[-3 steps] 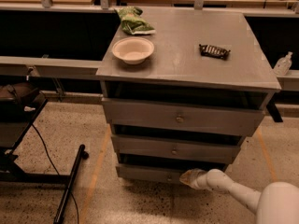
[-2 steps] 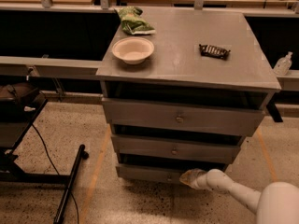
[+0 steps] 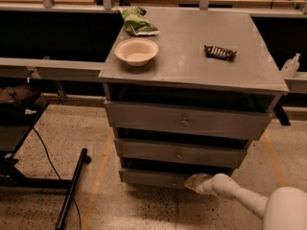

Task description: Close bottom drawer

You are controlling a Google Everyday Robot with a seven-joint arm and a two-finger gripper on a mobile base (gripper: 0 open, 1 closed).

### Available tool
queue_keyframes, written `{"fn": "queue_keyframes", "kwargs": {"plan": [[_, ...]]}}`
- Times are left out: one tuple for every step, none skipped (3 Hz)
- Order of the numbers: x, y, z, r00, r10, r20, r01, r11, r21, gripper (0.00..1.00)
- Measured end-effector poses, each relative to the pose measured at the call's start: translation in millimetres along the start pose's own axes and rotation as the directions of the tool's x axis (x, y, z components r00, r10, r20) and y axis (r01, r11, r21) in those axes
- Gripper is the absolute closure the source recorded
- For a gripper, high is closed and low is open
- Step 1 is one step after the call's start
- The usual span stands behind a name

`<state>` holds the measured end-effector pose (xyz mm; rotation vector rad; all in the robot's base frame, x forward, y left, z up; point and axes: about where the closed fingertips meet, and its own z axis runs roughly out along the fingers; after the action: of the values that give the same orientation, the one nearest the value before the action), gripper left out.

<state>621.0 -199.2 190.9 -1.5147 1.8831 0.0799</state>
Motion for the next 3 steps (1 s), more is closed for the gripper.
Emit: {"fn": "queue_keyframes", "kwargs": {"plan": [[0.0,0.0,0.0,1.0,0.0,0.0,0.0,1.0,0.0,1.0],[0.0,0.0,0.0,1.0,0.0,0.0,0.0,1.0,0.0,1.0],[0.1,0.1,0.0,1.0,0.0,0.0,0.0,1.0,0.0,0.85]]}}
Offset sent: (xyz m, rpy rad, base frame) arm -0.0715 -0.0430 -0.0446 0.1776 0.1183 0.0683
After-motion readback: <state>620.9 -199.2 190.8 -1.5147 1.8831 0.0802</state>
